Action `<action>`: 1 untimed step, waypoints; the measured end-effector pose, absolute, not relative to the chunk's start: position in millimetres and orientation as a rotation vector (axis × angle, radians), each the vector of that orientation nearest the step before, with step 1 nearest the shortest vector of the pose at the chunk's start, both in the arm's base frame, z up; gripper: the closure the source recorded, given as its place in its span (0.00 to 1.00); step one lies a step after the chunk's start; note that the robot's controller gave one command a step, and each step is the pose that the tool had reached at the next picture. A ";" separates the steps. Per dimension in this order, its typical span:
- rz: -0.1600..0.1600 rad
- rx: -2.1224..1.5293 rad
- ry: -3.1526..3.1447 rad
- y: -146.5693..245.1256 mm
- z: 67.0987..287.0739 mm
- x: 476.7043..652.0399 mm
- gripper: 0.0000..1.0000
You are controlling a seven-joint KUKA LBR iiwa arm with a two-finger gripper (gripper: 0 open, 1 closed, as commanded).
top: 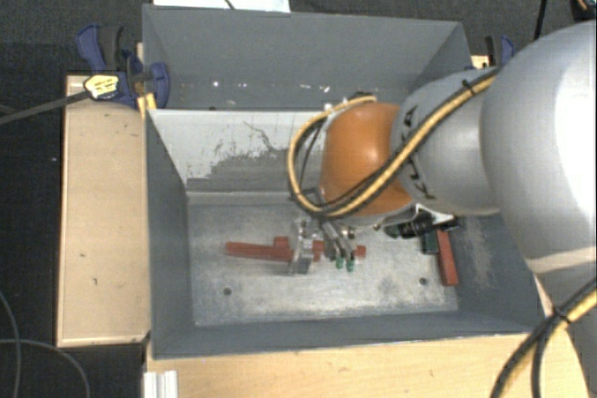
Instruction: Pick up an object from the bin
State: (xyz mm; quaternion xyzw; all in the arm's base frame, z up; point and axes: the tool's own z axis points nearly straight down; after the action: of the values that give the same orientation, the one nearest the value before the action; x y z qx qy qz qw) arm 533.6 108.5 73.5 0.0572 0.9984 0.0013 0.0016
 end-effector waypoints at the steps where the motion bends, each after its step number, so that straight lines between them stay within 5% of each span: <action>1: 0.003 0.286 3.123 100.6 101.9 547.4 1.00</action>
Offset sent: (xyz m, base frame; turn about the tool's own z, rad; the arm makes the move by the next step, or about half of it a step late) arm 0.0123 -0.0081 0.0268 0.0690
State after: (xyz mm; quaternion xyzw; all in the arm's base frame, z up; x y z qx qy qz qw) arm 547.4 100.6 101.9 0.0913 0.9958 0.0009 0.0027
